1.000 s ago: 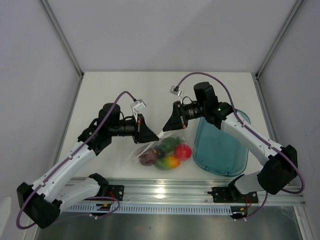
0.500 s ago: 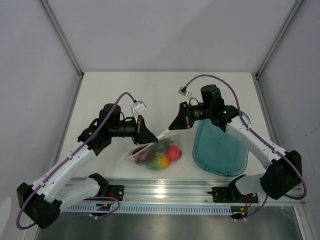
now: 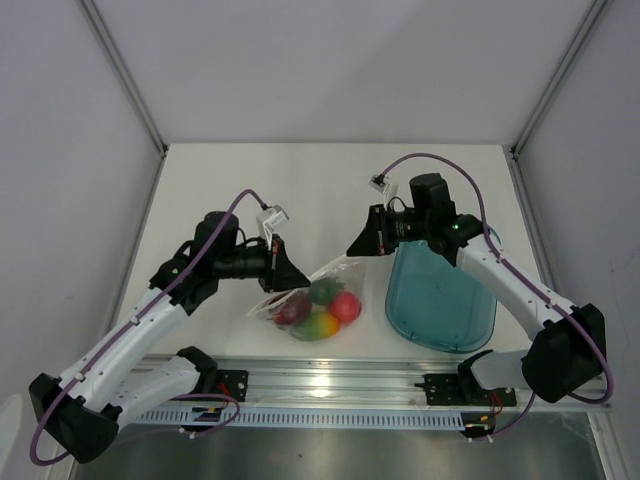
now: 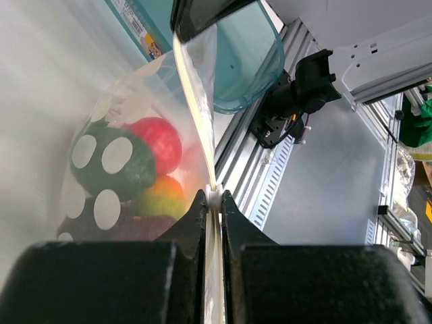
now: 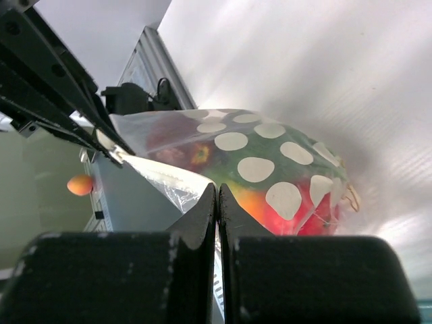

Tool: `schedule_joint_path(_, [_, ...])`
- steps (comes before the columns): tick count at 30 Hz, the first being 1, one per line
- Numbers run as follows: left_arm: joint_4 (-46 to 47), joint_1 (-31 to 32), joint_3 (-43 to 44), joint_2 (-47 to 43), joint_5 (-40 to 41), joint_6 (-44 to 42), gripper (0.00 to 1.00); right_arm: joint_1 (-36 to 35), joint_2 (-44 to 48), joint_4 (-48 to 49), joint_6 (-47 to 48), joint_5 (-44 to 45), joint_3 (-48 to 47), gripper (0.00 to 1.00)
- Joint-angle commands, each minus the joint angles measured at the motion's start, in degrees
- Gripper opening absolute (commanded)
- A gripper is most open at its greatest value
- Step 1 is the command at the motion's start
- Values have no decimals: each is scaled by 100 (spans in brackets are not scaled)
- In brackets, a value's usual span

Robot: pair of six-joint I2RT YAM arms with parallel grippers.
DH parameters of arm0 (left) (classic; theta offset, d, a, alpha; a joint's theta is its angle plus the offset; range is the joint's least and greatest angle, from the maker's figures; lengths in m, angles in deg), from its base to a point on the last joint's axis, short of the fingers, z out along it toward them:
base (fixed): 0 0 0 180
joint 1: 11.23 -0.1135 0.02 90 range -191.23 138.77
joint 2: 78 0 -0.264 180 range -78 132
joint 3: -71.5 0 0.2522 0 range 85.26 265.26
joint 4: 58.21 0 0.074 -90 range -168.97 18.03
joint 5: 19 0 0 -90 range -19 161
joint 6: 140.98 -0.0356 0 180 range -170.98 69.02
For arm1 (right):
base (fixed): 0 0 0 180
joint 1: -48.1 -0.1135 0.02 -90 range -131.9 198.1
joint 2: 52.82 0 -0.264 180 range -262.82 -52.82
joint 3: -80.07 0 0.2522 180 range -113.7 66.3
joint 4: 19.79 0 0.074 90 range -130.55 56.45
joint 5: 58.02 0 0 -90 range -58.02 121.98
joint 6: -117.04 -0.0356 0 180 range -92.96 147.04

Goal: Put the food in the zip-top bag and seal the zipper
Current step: Zip the zipper food storage bag at the center of the board.

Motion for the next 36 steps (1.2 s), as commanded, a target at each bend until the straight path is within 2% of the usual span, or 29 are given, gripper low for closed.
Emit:
schedule_joint_path(1, [-232,-32,-18,-327,-60,-105,1,239,189,16,28,613,73,0])
schedule_joint_path(19, [-601,-85,-300,-670,309,-44,1,581,602,-133,-42,1166,530,0])
schedule_joint_path(36, [-1365,-147,-388,-1319,1196,123,1,775,734,-125,-51,1202,644,0])
